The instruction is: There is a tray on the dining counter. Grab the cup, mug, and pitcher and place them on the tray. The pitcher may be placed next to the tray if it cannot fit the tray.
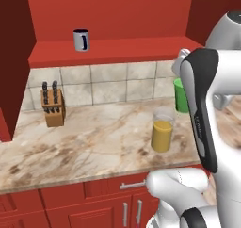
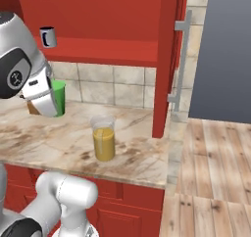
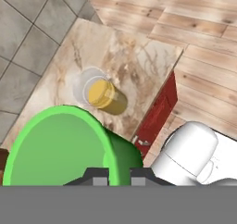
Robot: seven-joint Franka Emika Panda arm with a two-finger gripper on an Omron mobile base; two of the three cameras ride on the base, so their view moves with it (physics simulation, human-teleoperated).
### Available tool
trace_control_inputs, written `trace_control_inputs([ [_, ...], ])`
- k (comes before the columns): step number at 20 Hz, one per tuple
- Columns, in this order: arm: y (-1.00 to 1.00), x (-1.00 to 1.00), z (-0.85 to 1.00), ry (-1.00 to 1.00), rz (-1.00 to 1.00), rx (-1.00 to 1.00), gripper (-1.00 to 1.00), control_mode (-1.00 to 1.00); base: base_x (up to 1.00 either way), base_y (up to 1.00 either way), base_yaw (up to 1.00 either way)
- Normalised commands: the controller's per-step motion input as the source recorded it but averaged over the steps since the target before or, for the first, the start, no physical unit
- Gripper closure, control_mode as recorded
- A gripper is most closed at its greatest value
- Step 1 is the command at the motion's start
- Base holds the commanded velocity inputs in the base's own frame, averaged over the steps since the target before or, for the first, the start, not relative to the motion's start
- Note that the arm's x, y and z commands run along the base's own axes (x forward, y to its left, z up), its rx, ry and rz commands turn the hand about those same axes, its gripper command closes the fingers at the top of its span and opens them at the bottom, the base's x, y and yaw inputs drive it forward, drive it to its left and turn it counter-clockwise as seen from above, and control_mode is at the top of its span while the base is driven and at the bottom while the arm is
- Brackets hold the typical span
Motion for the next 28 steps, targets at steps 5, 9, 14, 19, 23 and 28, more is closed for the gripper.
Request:
trace_control_inputs([
  [5,0.00,0.00,0.00,0.00,0.00,0.00,1.00,1.00,-0.98,-0.19,0.15],
  [9,0.00,0.00,0.00,0.00,0.00,0.00,1.00,1.00,-0.96,-0.06,0.35],
  [14,0.00,0.00,0.00,0.00,0.00,0.00,1.00,1.00,-0.72,0.00,0.59],
  [19,0.00,0.00,0.00,0.00,0.00,0.00,1.00,1.00,-0.55,0.00,0.67],
  [23,0.00,0.00,0.00,0.00,0.00,0.00,1.00,1.00,-0.27,0.00,0.70],
  [28,0.00,0.00,0.00,0.00,0.00,0.00,1.00,1.00,0.00,-0.03,0.72],
])
